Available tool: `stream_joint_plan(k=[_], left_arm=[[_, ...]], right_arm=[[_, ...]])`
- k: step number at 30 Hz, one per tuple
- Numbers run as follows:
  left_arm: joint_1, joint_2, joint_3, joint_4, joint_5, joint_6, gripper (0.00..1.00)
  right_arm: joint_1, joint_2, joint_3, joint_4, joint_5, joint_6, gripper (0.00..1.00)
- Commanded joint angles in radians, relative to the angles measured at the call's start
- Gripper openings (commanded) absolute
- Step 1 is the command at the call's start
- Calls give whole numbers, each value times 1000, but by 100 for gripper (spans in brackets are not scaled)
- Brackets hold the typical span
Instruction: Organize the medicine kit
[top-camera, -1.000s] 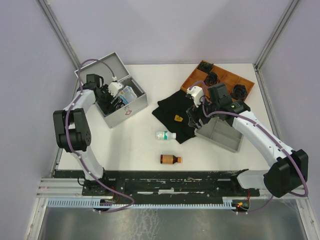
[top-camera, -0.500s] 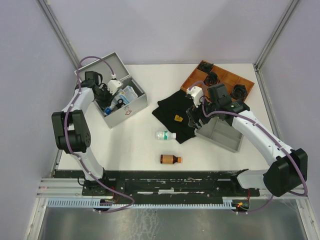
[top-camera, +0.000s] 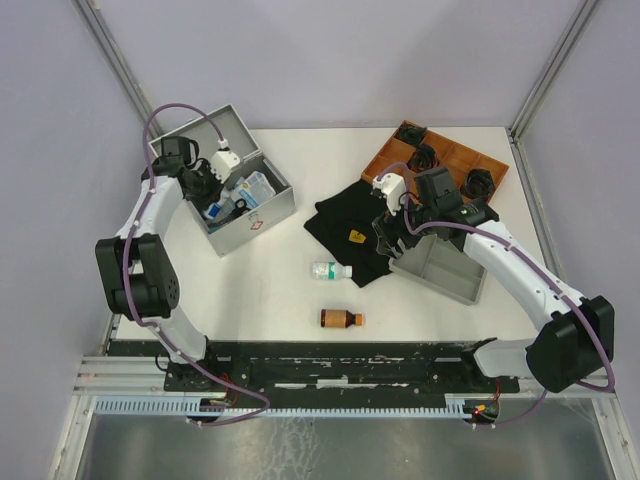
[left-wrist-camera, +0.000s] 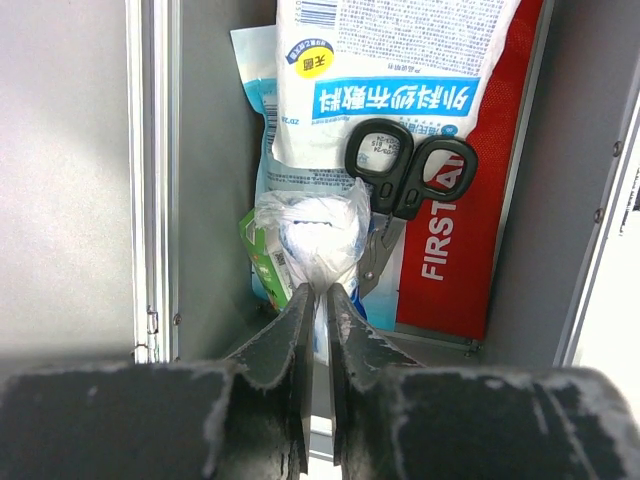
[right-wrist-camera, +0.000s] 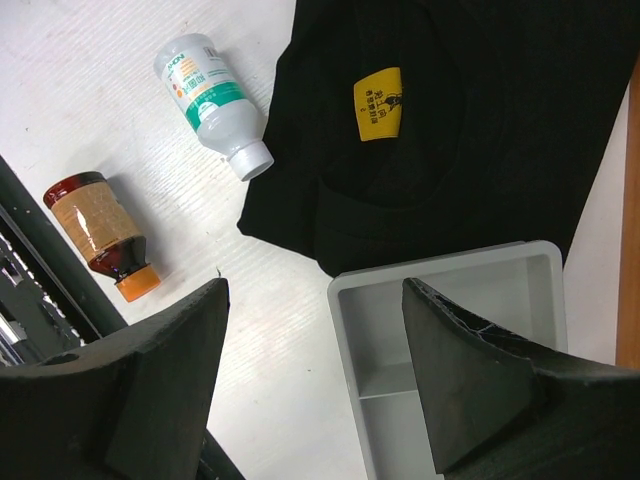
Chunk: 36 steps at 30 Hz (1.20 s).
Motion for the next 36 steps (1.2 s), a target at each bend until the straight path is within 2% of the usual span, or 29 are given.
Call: stream_joint_plan(k=[1,7,15,22,28,36], left_arm=[[4,-73,40,6,69,-19,14],[2,-175,12,46,160,-74,11],[-24,-370,-92,151,298,-195,3],[-73,-531,-253,295,384,-323,3],[-99,-580,-325,341,404,-378,3],[-108,-611,-346,319,406,-382,3]], right_arm=[[-2,6,53,9,-21,-11,78],[-3,8,54,11,-6,-10,78],[-22,58,80,-44,193,-6,78],[-19,88,-19,-114,192,-149,75],[19,128,-87,-138,186,-297,70],[100,200,-144,-74,312,-334,59]])
